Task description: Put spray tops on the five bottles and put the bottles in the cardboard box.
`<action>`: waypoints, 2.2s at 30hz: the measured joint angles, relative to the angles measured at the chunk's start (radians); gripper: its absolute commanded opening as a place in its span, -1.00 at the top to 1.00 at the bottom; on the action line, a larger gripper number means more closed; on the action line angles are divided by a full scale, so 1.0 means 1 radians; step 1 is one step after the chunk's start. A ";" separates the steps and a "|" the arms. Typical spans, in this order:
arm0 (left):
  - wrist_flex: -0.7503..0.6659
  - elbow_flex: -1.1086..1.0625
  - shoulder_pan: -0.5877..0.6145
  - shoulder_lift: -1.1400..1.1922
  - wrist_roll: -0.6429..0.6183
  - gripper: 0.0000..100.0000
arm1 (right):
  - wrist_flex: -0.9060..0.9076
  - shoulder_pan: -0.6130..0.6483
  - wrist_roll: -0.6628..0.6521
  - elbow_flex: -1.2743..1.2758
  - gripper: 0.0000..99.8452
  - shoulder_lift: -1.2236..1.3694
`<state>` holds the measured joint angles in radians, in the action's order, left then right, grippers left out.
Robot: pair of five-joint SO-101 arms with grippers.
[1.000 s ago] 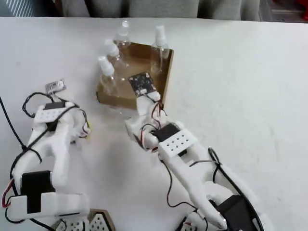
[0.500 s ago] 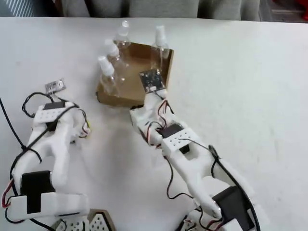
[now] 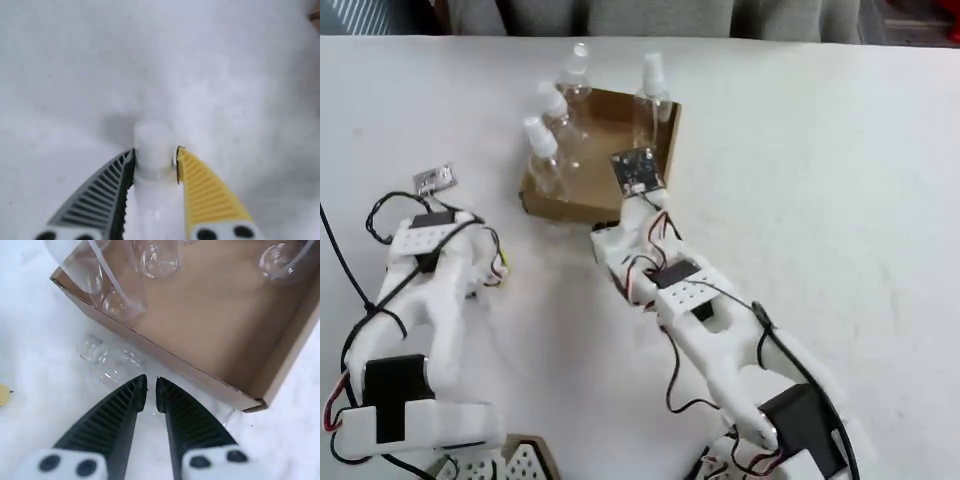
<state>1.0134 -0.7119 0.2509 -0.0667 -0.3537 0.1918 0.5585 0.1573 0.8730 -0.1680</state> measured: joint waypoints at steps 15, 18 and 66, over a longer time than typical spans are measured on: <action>0.000 0.000 0.000 0.000 0.000 0.96 | 0.044 -0.003 0.003 -0.023 0.97 0.041; 0.000 0.000 0.000 0.000 0.000 0.96 | 0.187 0.035 0.003 -0.020 0.97 -0.041; -0.089 -0.003 0.028 0.000 0.034 0.96 | 0.273 -0.046 -0.671 -0.288 0.97 0.135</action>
<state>0.9244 -0.7150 0.2785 -0.0667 -0.3199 0.4649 0.5125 -0.5132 0.5846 -0.0330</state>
